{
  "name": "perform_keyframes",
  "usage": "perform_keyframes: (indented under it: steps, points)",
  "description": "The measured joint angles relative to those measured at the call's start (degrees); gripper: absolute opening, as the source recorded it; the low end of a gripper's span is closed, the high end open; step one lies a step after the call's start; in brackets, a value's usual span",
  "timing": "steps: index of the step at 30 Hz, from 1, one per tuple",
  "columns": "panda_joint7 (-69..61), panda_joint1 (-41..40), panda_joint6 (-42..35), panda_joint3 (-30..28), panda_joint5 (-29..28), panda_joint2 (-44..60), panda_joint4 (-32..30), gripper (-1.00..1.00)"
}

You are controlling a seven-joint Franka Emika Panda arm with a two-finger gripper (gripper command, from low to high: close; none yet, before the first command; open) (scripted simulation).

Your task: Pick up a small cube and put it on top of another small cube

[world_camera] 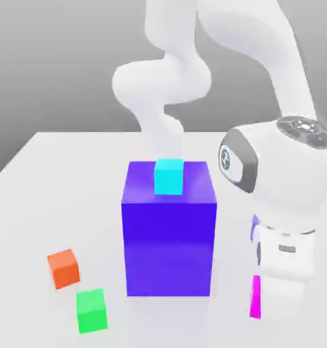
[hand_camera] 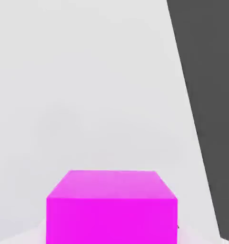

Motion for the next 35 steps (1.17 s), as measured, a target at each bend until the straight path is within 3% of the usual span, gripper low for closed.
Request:
perform_keyframes:
  steps: [13,21,32,33,35]
  points:
    - [-30.08,-14.17,-6.27,-7.41,-0.16,-6.32,0.67,-1.00]
    - [-50.74,-20.98,-0.48,-9.89,3.28,-10.71,-9.40,-1.00]
    - [-56.13,-22.67,9.23,-7.24,9.07,-1.27,-9.90,-1.00]
    - [-56.48,-22.89,9.91,-6.96,9.52,-0.53,-9.90,1.00]
    - [-56.48,-22.88,9.91,-6.97,9.52,-0.53,-9.90,1.00]
